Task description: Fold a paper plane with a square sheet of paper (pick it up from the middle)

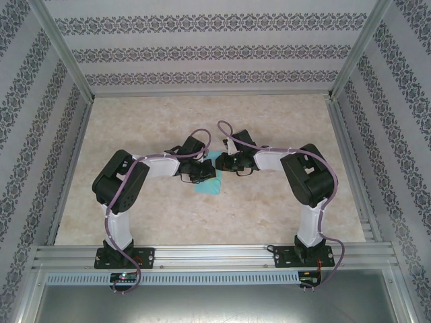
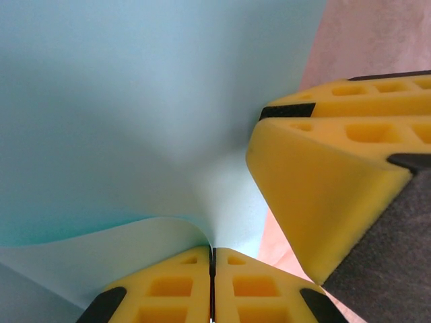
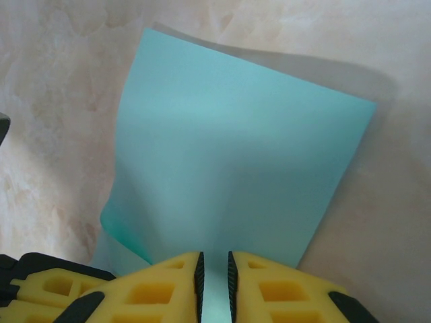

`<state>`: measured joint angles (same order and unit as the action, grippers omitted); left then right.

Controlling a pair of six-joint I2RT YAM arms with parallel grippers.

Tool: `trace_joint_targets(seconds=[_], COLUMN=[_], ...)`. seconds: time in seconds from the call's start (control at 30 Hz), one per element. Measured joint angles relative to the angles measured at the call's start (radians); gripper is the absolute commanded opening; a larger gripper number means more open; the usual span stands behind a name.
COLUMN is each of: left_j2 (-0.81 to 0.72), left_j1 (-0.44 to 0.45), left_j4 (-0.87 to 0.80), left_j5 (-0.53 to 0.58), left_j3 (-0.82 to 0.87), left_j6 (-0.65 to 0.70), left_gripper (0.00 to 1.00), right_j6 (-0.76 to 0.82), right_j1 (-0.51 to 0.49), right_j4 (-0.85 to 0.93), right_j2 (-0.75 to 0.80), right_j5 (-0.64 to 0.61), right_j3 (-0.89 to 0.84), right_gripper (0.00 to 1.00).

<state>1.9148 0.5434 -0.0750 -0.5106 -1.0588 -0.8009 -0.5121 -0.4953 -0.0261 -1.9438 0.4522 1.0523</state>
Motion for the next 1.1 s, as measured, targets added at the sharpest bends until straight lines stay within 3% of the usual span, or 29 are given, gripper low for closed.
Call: trace_joint_targets(seconds=[0.83, 1.1], left_j2=[-0.012, 0.002], left_j1=[0.005, 0.005], left_j4=[-0.022, -0.021], left_j5=[0.042, 0.036], left_j3=[0.000, -0.012], left_j6=[0.012, 0.019], left_gripper=[0.11, 0.19], right_j6=[0.015, 0.014], right_j1=[0.000, 0.003], right_j4=[0.000, 0.002], right_j2=[0.000, 0.005], right_j5=[0.000, -0.001], right_j3=[0.000, -0.001], right_gripper=[0.21, 0.25])
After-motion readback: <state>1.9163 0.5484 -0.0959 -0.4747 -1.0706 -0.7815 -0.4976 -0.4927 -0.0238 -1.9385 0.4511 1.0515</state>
